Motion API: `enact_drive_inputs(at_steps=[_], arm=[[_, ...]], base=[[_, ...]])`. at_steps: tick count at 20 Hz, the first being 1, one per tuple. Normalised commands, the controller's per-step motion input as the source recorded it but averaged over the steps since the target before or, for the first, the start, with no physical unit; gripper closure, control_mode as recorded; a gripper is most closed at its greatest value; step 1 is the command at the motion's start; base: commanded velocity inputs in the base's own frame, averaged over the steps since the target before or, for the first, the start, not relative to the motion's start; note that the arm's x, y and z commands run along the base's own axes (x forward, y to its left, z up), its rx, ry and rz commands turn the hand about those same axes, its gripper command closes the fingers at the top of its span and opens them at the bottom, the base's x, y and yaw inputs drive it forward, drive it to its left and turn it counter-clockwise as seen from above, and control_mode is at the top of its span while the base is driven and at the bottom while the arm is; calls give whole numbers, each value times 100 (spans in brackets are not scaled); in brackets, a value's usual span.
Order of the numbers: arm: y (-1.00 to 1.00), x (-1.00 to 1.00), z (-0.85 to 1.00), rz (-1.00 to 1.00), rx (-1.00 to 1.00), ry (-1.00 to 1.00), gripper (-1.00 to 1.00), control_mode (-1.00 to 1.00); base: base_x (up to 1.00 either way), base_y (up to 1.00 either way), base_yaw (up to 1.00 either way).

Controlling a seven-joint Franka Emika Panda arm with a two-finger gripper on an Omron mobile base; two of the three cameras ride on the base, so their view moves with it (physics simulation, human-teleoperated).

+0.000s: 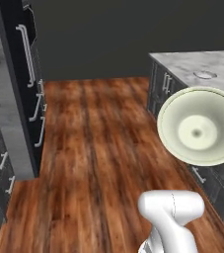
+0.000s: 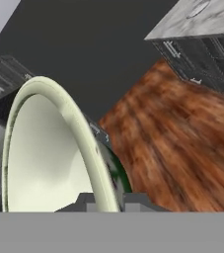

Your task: Move the bowls from the cabinet to the plates on the dining table.

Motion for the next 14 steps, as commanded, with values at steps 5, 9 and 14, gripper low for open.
enact_drive_inputs(at_steps=[5,9,14], arm=[[0,0,0,0,0,0,100,100],[0,0,0,0,0,0,100,100],[0,0,0,0,0,0,100,100]], base=[[74,-33,0],[76,-32,0],[78,-31,0]])
